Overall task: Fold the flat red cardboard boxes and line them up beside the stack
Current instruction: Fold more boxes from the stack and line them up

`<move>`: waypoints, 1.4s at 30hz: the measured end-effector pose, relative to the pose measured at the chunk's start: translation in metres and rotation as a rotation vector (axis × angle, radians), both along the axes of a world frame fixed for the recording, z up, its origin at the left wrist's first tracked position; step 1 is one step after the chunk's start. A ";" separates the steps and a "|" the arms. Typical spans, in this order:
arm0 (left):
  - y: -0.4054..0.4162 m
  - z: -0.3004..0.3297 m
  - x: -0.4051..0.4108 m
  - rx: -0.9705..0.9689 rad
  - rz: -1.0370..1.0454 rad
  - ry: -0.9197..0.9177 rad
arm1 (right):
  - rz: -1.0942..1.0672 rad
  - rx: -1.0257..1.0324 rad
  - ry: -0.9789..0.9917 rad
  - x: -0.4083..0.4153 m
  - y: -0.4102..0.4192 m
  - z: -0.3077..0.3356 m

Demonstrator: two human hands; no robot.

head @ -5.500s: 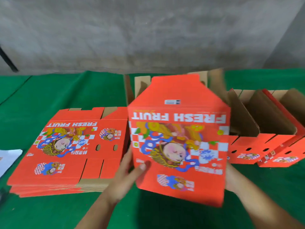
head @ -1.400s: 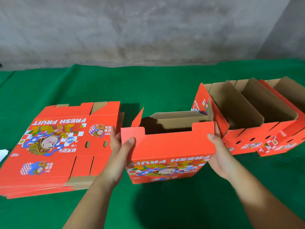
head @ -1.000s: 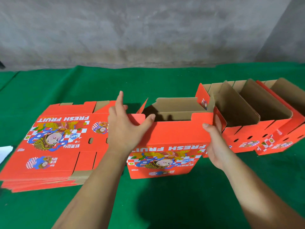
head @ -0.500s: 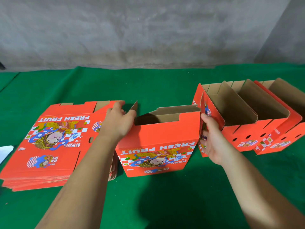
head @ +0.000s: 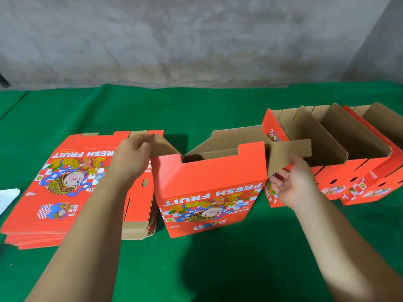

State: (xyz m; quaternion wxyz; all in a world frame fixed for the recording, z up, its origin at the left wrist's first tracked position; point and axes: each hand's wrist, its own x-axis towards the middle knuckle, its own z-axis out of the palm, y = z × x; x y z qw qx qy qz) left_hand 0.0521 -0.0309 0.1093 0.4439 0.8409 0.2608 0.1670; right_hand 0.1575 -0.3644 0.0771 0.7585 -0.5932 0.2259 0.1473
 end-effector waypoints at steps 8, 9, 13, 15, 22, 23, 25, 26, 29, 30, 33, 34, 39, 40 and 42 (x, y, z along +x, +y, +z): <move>-0.029 -0.041 -0.013 0.072 -0.018 -0.239 | 0.198 -0.375 -0.337 -0.017 0.015 -0.034; -0.025 -0.040 -0.012 0.220 -0.008 -0.210 | 0.200 -0.373 -0.341 -0.017 0.014 -0.037; -0.036 -0.007 -0.003 0.843 -0.225 -0.259 | 0.193 -0.340 -0.291 -0.019 0.015 -0.042; -0.055 0.006 0.005 0.949 -0.633 -0.251 | 0.167 -0.324 -0.292 -0.019 0.016 -0.045; -0.058 -0.006 0.033 1.053 -0.539 0.247 | 0.062 -0.305 -0.364 -0.018 0.005 -0.055; -0.051 -0.008 0.033 1.008 -0.469 0.226 | 0.038 -0.316 -0.375 -0.018 0.002 -0.056; -0.037 -0.012 0.027 0.914 -0.278 0.159 | 0.006 -0.336 -0.391 -0.019 -0.002 -0.059; -0.031 -0.017 0.022 0.854 -0.173 0.133 | -0.001 -0.347 -0.398 -0.020 -0.003 -0.060; -0.019 -0.032 0.011 0.333 -0.006 0.115 | 0.011 -0.377 -0.434 -0.022 0.000 -0.060; -0.019 -0.036 0.007 0.008 -0.015 0.070 | 0.028 -0.385 -0.450 -0.023 0.002 -0.060; -0.026 -0.050 -0.002 -0.681 0.086 -0.016 | 0.074 -0.421 -0.514 -0.027 0.008 -0.057; -0.029 -0.052 -0.003 -0.738 0.148 -0.031 | 0.085 -0.436 -0.545 -0.028 0.009 -0.056; -0.037 -0.051 -0.005 -1.064 0.123 0.033 | 0.142 -0.489 -0.613 -0.027 0.007 -0.052; -0.041 -0.049 -0.007 -1.170 0.054 0.119 | 0.160 -0.487 -0.605 -0.026 0.005 -0.051; -0.045 -0.051 -0.009 -1.247 0.009 0.099 | 0.194 -0.468 -0.593 -0.024 0.001 -0.051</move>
